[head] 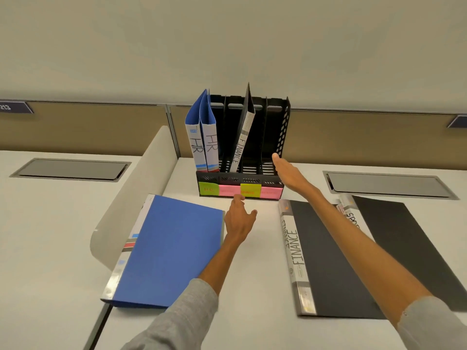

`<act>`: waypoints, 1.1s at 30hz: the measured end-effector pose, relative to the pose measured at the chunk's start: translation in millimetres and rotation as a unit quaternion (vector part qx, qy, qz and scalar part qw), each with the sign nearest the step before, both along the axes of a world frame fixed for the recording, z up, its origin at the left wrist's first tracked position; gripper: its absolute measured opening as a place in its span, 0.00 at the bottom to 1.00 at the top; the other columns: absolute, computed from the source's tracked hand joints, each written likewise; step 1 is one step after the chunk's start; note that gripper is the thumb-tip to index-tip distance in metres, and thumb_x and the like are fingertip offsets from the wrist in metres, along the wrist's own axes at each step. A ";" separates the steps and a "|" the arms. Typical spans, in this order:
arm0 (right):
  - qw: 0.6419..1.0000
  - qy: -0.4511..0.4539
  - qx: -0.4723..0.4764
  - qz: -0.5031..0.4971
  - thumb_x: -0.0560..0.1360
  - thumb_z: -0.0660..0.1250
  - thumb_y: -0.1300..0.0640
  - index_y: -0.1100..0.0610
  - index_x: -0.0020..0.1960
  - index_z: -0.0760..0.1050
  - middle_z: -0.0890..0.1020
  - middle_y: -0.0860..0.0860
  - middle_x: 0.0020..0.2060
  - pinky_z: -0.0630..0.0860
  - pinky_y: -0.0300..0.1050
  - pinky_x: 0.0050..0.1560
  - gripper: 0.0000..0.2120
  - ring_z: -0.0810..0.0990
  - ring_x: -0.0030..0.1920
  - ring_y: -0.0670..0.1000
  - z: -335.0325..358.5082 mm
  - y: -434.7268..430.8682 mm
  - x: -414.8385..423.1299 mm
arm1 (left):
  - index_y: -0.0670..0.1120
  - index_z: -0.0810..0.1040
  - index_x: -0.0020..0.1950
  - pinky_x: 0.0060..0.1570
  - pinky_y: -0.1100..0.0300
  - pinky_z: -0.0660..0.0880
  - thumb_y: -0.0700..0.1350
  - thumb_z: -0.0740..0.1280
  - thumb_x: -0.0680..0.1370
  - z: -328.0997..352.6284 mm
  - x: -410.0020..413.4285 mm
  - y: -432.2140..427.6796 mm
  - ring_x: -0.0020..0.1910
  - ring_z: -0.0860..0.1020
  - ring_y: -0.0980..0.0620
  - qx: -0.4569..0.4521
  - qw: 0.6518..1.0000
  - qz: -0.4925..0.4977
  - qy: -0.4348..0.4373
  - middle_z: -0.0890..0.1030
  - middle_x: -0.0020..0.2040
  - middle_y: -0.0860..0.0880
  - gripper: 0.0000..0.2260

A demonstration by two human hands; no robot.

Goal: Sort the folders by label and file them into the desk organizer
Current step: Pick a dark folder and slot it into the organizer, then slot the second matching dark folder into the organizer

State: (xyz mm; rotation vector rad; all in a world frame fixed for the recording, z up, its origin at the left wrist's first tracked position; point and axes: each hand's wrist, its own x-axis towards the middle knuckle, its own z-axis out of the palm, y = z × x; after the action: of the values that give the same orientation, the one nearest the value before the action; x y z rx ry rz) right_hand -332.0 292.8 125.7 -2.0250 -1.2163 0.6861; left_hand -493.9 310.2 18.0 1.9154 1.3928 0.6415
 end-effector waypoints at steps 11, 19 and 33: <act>0.997 -0.005 -0.066 -0.035 0.81 0.43 0.35 0.58 0.73 0.64 0.68 0.58 0.72 0.62 0.55 0.70 0.34 0.67 0.71 0.60 -57.1 -83.2 44.2 | 0.44 0.68 0.67 0.57 0.52 0.75 0.52 0.72 0.75 -20.3 39.8 -73.4 0.60 0.78 0.46 -0.076 0.996 -0.045 0.019 0.77 0.64 0.45 0.26; 0.993 -0.002 -0.110 -0.043 0.81 0.44 0.36 0.59 0.73 0.65 0.71 0.59 0.70 0.64 0.55 0.68 0.33 0.70 0.69 0.61 -92.5 -125.4 60.8 | 0.44 0.66 0.71 0.65 0.50 0.71 0.57 0.70 0.75 -38.3 48.6 -105.2 0.68 0.72 0.45 -0.118 0.990 -0.052 0.065 0.71 0.71 0.45 0.30; 0.985 -0.056 -0.152 -0.059 0.81 0.60 0.50 0.62 0.70 0.68 0.72 0.60 0.67 0.70 0.54 0.67 0.22 0.73 0.65 0.60 -145.1 -180.6 74.1 | 0.44 0.72 0.64 0.58 0.51 0.72 0.68 0.68 0.70 -60.5 67.0 -146.9 0.66 0.66 0.45 -0.111 0.979 -0.036 0.165 0.69 0.64 0.43 0.33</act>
State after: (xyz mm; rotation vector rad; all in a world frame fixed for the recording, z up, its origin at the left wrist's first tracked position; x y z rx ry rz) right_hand -257.8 112.2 -19.5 -2.3957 -1.0953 0.7439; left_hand -426.9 163.3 -42.6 1.9387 1.5146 0.1244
